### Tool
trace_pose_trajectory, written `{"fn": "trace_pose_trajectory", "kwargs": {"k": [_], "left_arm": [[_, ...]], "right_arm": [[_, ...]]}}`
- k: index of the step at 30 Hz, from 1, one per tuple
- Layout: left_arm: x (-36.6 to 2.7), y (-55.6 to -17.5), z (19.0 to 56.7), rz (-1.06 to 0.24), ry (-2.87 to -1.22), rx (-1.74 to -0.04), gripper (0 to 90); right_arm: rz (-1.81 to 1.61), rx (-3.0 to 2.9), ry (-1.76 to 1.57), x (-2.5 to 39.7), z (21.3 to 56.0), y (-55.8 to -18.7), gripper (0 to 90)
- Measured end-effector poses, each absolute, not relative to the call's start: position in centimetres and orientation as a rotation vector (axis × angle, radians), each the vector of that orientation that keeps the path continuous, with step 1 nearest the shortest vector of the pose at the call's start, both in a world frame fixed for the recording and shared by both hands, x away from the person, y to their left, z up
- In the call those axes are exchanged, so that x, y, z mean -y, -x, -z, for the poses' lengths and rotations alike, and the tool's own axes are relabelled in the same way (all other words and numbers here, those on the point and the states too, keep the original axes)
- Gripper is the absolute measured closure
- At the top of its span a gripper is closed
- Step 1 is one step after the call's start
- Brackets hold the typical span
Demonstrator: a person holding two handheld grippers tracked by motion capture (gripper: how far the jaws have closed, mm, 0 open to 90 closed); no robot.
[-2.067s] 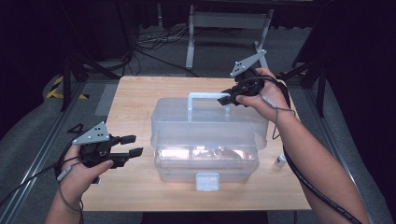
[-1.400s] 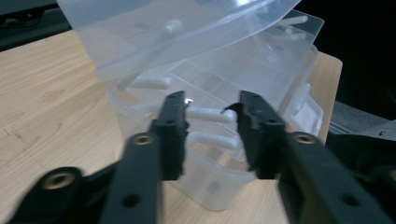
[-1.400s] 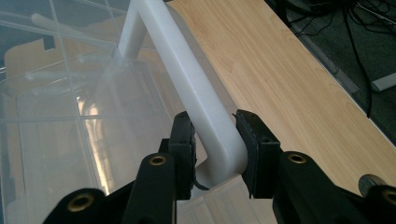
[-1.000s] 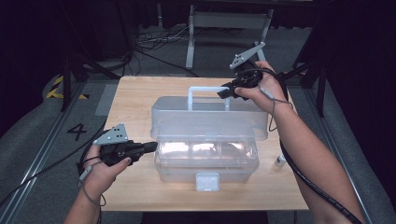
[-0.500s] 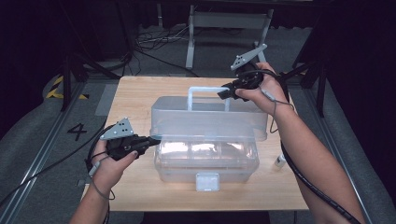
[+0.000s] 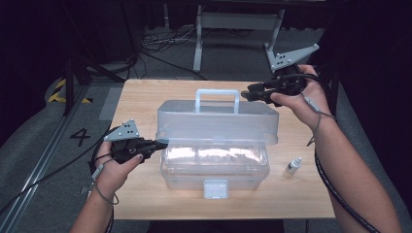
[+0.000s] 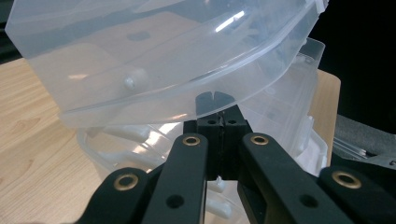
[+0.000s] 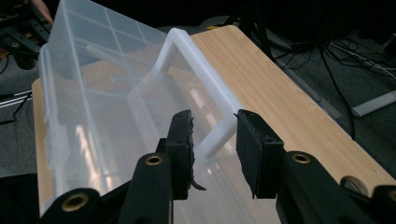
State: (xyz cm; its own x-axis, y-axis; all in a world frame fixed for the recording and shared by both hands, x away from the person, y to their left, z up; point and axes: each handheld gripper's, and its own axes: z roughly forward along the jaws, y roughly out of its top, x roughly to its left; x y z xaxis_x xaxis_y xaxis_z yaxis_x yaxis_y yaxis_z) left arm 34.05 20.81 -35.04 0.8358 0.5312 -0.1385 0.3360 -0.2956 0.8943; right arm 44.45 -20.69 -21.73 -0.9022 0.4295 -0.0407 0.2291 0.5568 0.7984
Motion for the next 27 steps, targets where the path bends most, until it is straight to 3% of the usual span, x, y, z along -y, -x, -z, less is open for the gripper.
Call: {"fn": "trace_pose_trajectory", "kwargs": {"k": [10, 22, 27], "left_arm": [[-20.8, -34.4, 34.7, -0.207, -1.911, -0.643, 90.0], [-20.7, -34.2, 34.6, -0.218, -1.917, -0.639, 90.0], [-20.7, -34.2, 34.5, -0.219, -1.917, -0.641, 90.0]], "right_arm": [[-1.356, -2.516, -0.588, 25.1, 22.7, -39.4, 78.4], [-1.407, -2.459, -0.607, 28.5, 23.3, -35.5, 85.5], [-1.430, -2.457, -0.611, 29.6, 25.2, -33.0, 88.3]]}}
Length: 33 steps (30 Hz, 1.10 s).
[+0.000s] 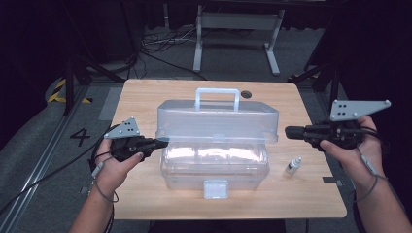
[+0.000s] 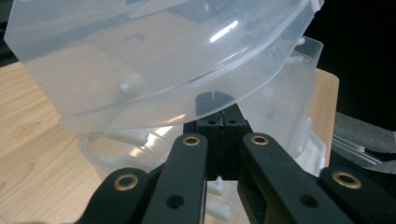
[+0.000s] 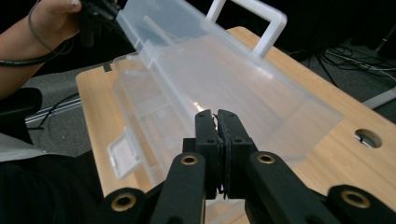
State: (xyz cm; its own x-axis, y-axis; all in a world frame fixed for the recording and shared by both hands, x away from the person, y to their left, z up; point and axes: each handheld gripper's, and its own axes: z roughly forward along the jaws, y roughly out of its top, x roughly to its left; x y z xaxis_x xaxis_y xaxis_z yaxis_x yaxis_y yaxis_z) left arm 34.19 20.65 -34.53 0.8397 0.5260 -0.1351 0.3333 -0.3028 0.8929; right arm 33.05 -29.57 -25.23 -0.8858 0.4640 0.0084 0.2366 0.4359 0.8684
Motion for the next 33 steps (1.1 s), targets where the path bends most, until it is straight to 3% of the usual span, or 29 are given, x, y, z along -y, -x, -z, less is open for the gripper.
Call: {"fn": "trace_pose_trajectory", "kwargs": {"k": [17, 33], "left_arm": [[-20.6, -34.2, 34.4, -0.218, -1.912, -0.645, 90.0], [-20.5, -34.3, 34.2, -0.230, -1.907, -0.647, 90.0]], "right_arm": [[-1.469, -2.457, -0.624, 28.3, 32.3, -31.7, 90.0], [-1.537, -2.334, -0.631, 27.4, 33.5, -34.0, 90.0]]}}
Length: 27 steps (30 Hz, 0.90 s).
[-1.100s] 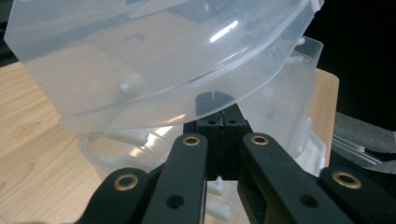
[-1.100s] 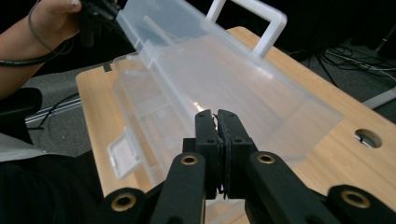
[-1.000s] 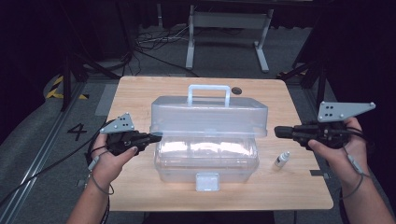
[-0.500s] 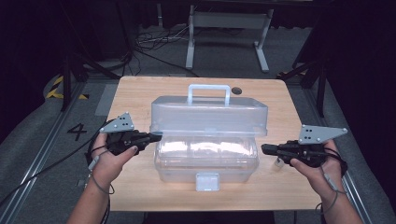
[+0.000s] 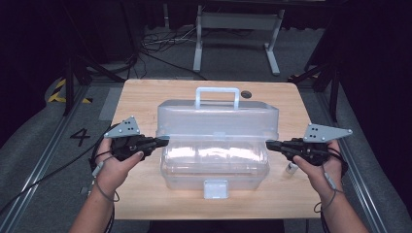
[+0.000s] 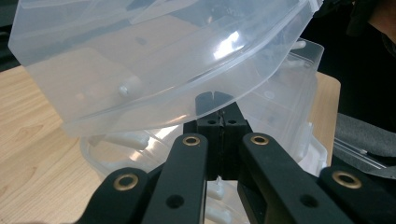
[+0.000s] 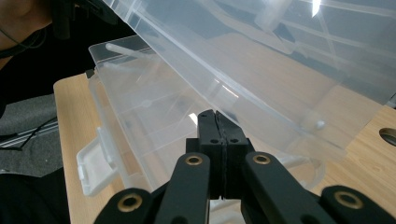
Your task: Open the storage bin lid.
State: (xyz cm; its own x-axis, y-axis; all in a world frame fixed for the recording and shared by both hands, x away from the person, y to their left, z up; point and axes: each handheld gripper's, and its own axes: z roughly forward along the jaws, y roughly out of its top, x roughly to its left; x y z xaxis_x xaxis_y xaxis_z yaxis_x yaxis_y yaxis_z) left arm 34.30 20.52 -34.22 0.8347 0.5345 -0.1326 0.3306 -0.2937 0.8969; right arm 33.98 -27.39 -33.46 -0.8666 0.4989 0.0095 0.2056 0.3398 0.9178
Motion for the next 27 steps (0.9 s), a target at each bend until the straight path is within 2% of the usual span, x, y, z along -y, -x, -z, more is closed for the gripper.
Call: {"fn": "trace_pose_trajectory", "kwargs": {"k": [16, 27], "left_arm": [[-20.3, -35.8, 32.0, -0.310, -1.891, -0.672, 90.0], [-19.9, -37.2, 30.7, -0.318, -1.858, -0.669, 90.0]], "right_arm": [[-1.555, -2.256, -0.651, 27.2, 32.0, -36.1, 90.0], [-1.562, -2.220, -0.680, 26.9, 30.8, -37.7, 90.0]]}}
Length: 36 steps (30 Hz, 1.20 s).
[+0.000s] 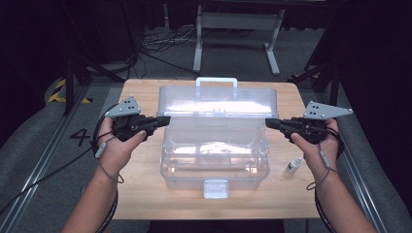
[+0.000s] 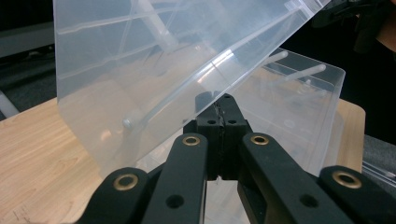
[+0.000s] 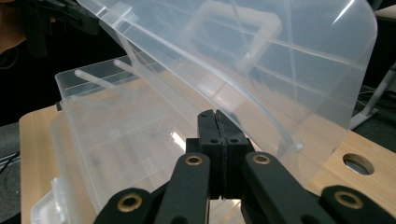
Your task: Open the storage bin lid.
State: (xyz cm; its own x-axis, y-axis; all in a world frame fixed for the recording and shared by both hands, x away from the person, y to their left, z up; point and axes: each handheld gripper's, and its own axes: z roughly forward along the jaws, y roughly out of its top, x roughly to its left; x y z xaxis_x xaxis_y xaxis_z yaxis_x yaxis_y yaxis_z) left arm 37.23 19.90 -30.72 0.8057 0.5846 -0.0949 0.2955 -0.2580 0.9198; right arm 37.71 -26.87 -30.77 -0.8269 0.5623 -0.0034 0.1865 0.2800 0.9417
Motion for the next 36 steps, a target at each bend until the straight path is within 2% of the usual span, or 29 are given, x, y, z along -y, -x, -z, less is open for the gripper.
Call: {"fn": "trace_pose_trajectory", "kwargs": {"k": [20, 24, 29, 36], "left_arm": [[-19.7, -39.4, 29.7, -0.362, -1.846, -0.720, 90.0], [-19.7, -39.5, 29.7, -0.360, -1.843, -0.722, 90.0], [-19.8, -39.5, 29.7, -0.362, -1.849, -0.723, 90.0], [-19.8, -39.5, 29.7, -0.361, -1.849, -0.727, 90.0]], "right_arm": [[-1.537, -2.201, -0.684, 26.5, 29.8, -38.8, 89.6], [-1.539, -2.178, -0.688, 26.8, 29.8, -38.5, 87.0], [-1.513, -2.134, -0.730, 27.9, 29.6, -37.2, 77.9], [-1.494, -2.088, -0.774, 29.3, 29.2, -36.6, 71.7]]}}
